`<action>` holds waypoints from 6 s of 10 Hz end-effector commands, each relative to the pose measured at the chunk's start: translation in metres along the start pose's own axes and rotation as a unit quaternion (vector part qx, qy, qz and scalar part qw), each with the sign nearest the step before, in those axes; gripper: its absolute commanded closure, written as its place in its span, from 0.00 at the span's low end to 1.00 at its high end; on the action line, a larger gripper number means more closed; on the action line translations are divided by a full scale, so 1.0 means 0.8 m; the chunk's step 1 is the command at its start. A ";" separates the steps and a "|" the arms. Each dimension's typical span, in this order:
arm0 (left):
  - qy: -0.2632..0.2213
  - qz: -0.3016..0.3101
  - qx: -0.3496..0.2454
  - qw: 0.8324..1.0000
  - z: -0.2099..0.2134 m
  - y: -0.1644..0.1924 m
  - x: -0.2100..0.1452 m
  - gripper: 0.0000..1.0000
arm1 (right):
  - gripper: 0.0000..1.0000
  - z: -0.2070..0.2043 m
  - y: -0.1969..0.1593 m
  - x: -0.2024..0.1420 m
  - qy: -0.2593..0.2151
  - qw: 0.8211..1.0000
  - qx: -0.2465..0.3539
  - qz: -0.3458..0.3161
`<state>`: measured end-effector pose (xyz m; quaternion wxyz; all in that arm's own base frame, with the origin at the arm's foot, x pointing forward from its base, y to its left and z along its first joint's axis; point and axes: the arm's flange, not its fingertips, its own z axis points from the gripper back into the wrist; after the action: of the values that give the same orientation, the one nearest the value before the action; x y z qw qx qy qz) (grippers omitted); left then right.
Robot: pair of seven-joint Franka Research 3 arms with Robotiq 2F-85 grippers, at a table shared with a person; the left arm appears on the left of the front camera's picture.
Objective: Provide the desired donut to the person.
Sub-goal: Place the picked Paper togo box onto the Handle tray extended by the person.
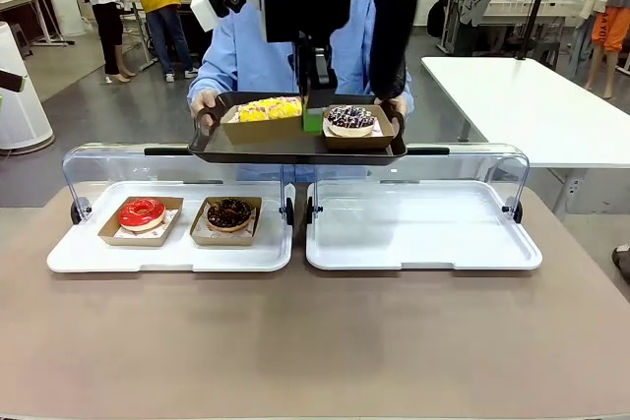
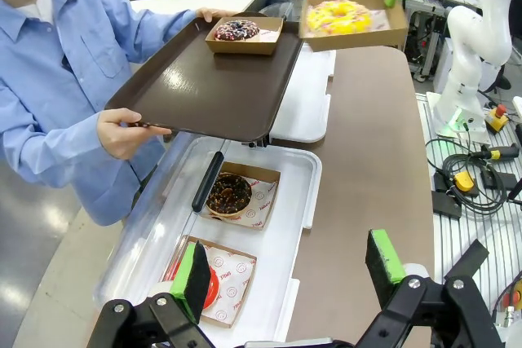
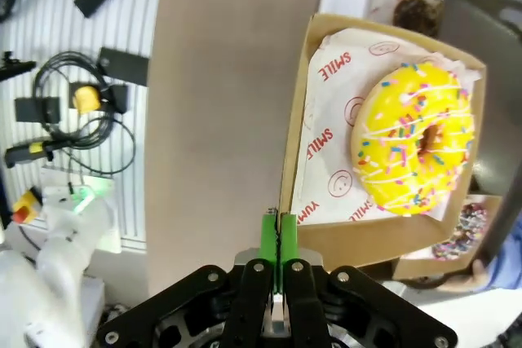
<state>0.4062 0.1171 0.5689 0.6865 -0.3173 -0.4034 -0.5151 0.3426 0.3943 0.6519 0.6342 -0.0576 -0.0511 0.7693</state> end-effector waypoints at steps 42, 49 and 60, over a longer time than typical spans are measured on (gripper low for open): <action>-0.001 -0.001 0.001 1.000 0.001 -0.001 0.001 0.00 | 0.00 -0.029 0.058 -0.205 -0.099 0.993 0.003 -0.064; -0.001 -0.001 0.001 1.000 0.001 -0.001 0.001 0.00 | 0.00 -0.101 0.067 -0.255 -0.020 0.991 -0.035 -0.124; -0.001 -0.001 0.001 1.000 0.001 -0.001 0.001 0.00 | 0.00 -0.085 0.070 -0.261 -0.075 0.992 -0.005 -0.103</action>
<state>0.4063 0.1175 0.5690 0.6866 -0.3171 -0.4035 -0.5149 0.3384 0.1798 0.5798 0.7060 -0.0099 -0.1086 0.6998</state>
